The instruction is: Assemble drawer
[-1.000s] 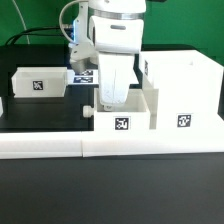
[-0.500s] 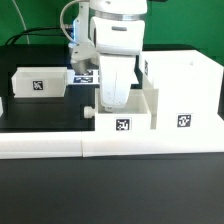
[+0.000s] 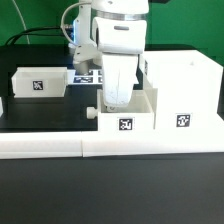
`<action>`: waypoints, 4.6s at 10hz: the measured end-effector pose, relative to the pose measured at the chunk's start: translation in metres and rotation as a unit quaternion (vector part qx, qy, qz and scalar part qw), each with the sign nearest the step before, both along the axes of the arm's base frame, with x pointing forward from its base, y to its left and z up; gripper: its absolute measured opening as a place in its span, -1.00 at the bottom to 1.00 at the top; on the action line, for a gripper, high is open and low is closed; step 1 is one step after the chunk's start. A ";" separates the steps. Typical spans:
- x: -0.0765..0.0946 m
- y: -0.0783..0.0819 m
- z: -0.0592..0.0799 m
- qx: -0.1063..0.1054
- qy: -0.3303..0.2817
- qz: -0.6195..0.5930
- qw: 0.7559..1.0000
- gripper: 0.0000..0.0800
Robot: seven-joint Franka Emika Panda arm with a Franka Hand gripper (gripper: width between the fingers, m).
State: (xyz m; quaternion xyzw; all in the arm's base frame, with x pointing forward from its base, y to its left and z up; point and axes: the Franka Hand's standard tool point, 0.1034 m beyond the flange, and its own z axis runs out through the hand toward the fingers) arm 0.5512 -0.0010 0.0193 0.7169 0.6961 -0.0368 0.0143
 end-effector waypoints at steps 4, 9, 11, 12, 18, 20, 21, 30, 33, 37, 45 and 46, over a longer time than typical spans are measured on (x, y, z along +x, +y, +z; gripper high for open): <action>-0.001 0.004 -0.004 0.002 -0.010 -0.011 1.000 -0.90; -0.001 0.008 -0.006 0.007 -0.034 -0.021 0.999 -0.90; -0.003 0.005 -0.007 0.006 -0.029 -0.024 0.999 -0.90; -0.004 0.005 -0.008 0.006 -0.028 -0.022 0.999 -0.90; -0.005 0.009 -0.009 -0.001 -0.028 -0.023 0.999 -0.90; -0.005 0.010 -0.009 -0.001 -0.028 -0.020 0.999 -0.90; -0.005 0.010 -0.010 -0.004 -0.029 -0.012 1.000 -0.90; -0.006 0.008 -0.009 -0.011 -0.022 -0.007 1.000 -0.90; -0.006 0.006 -0.009 -0.011 -0.022 -0.008 1.000 -0.90; -0.006 0.006 -0.009 -0.017 -0.016 0.002 1.000 -0.89; -0.007 0.004 -0.009 -0.020 -0.016 0.010 1.000 -0.89; -0.007 0.003 -0.009 -0.021 -0.012 0.009 1.000 -0.89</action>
Offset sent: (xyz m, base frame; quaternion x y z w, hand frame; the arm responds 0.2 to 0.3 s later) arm -0.0025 0.0079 0.0021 -0.0173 0.0003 0.0368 0.9992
